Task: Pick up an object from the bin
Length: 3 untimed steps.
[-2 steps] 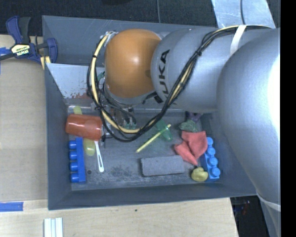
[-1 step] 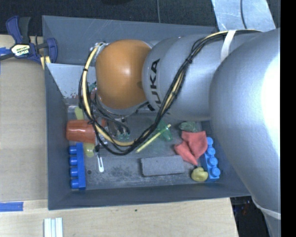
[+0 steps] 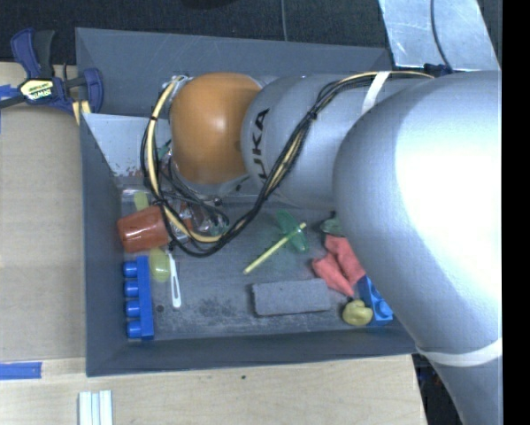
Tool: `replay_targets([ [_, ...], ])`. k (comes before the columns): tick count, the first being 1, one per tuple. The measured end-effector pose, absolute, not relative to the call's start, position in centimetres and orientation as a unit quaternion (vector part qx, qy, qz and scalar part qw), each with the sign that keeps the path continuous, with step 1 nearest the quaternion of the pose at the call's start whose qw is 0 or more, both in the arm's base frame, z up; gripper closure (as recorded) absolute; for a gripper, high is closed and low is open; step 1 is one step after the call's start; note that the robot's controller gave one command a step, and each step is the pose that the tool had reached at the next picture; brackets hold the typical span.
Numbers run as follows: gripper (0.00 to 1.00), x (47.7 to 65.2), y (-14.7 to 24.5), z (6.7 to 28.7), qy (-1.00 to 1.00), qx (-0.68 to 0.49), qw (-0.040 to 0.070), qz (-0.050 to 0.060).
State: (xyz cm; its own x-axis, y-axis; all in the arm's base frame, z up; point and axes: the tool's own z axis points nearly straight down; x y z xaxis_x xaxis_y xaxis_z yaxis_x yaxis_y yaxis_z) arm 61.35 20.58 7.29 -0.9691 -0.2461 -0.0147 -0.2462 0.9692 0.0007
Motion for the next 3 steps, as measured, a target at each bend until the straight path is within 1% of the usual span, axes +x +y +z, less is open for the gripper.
replay_targets([
  [1, 1.0, 61.3, 20.6, 7.3, 0.992, -0.124, 0.007, 0.001],
  [2, 1.0, 61.6, 19.7, 19.6, 0.991, -0.136, 0.009, 0.002],
  [3, 1.0, 61.6, 19.6, 19.6, 0.991, -0.136, 0.009, 0.002],
])
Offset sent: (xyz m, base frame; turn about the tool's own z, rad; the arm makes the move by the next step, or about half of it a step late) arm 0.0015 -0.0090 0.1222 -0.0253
